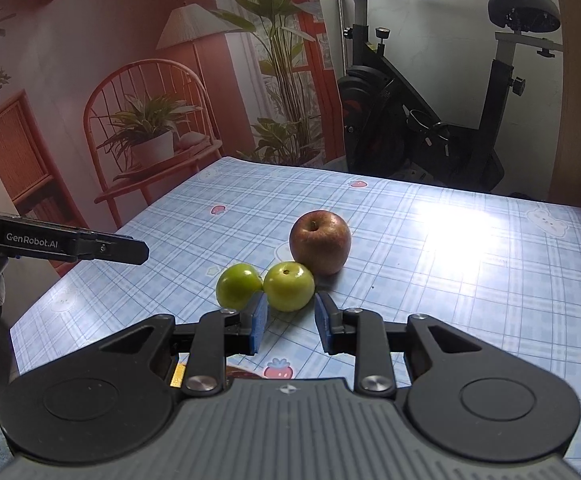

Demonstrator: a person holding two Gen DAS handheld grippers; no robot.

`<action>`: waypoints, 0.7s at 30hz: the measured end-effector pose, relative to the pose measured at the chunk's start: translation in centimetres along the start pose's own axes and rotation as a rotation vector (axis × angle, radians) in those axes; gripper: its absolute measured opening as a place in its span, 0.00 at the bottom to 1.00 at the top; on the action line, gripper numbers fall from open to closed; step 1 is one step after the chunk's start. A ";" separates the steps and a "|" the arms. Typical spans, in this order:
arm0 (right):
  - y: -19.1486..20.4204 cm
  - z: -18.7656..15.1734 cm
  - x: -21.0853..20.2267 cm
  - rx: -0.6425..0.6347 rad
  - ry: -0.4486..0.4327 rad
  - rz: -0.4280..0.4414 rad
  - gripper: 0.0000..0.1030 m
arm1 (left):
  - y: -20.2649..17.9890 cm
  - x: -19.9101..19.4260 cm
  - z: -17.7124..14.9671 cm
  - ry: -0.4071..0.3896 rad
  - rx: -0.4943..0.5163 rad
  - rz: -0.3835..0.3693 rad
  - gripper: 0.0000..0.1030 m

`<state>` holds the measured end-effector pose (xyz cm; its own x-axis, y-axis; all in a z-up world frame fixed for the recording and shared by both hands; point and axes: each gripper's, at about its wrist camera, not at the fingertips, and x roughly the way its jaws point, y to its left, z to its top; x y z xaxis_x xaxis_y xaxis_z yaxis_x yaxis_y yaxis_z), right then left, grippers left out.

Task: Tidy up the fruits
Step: 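Move the right tool to a green apple while the left tool approaches the other green apple, then close both tools on their green apples and lift them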

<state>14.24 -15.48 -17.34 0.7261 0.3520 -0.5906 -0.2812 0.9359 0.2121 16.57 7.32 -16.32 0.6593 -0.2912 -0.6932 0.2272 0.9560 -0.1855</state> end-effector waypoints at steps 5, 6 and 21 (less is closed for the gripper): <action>-1.0 1.0 3.1 -0.008 0.042 0.015 0.29 | 1.2 1.3 0.6 -0.008 -0.032 0.007 0.29; -1.2 1.3 3.8 -0.006 0.051 0.015 0.29 | 1.4 1.5 0.7 -0.007 -0.032 0.009 0.30; -0.5 1.7 9.4 -0.118 0.174 0.044 0.48 | 3.3 4.0 0.5 0.053 -0.065 -0.027 0.34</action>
<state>22.28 -12.56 -21.72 0.5952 0.3758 -0.7103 -0.3897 0.9080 0.1539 20.32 9.24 -19.37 0.6140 -0.3161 -0.7232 0.1963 0.9487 -0.2480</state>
